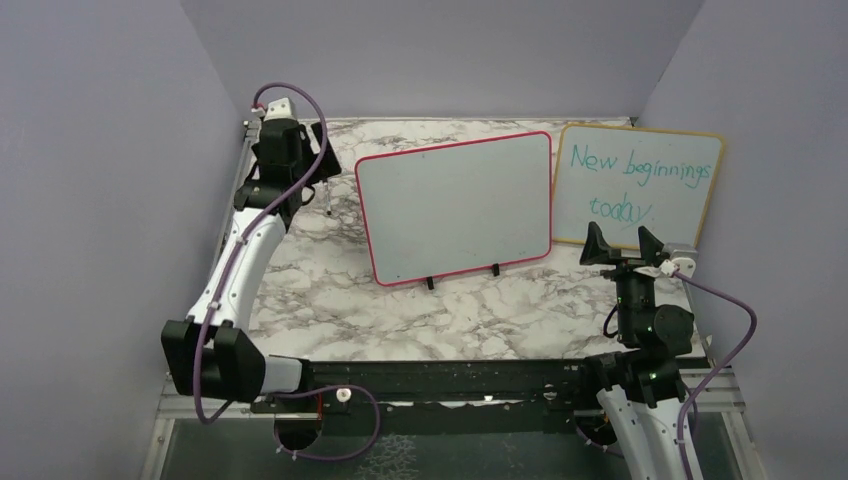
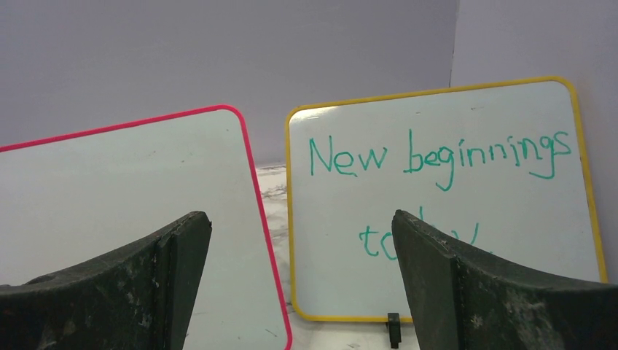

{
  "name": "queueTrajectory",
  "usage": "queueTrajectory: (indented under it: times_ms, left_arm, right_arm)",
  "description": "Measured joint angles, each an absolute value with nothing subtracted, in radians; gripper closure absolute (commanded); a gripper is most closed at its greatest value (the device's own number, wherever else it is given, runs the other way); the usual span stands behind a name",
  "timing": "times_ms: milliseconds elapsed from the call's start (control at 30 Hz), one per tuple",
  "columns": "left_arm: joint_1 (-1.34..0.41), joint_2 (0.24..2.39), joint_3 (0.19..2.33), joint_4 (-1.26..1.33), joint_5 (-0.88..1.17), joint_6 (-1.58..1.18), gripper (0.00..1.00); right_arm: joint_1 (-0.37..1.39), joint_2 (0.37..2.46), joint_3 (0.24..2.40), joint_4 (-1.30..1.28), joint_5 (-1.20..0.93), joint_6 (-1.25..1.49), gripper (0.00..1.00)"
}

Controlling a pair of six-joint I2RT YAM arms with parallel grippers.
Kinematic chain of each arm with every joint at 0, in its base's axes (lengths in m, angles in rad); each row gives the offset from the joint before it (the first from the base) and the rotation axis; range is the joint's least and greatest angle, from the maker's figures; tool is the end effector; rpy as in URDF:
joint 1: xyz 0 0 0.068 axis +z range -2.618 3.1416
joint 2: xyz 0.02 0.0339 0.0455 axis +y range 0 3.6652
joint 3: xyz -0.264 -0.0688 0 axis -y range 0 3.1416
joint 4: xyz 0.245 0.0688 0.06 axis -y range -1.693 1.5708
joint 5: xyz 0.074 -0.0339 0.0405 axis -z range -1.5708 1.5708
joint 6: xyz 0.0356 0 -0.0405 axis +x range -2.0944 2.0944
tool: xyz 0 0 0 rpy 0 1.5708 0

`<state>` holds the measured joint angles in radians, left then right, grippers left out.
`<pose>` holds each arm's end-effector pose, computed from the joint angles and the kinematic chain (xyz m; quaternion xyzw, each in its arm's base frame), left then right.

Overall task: Write a sentence on the whiteboard
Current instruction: Pick up the whiteboard marker at the center of the board.

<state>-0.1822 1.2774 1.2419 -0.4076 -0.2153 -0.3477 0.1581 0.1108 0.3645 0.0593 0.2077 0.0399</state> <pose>0.2855 -0.0449 0.3708 -0.1267 0.8327 -0.0515 0.5366 0.0834 0.0059 0.2958 0.0491 0.5890 0.0188 0.8064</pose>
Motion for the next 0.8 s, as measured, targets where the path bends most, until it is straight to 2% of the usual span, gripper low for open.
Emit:
queueTrajectory:
  times_ms: [167, 400, 633, 800]
  left_arm:
    - [-0.039, 1.442, 1.288, -0.406, -0.086, -0.347, 0.16]
    - [-0.013, 1.708, 1.385, -0.439, -0.006, -0.336, 0.26]
    - [-0.014, 1.975, 1.556, -0.516, 0.006, -0.297, 0.45]
    - [-0.014, 2.081, 1.621, -0.556, 0.007, -0.277, 0.57]
  right_arm:
    - [0.158, 0.111, 0.364, 0.059, 0.205, 0.040, 0.00]
    - [0.158, 0.110, 0.364, 0.060, 0.204, 0.040, 0.00]
    - [0.158, 0.110, 0.364, 0.060, 0.203, 0.040, 0.00]
    - [0.158, 0.110, 0.364, 0.060, 0.203, 0.040, 0.00]
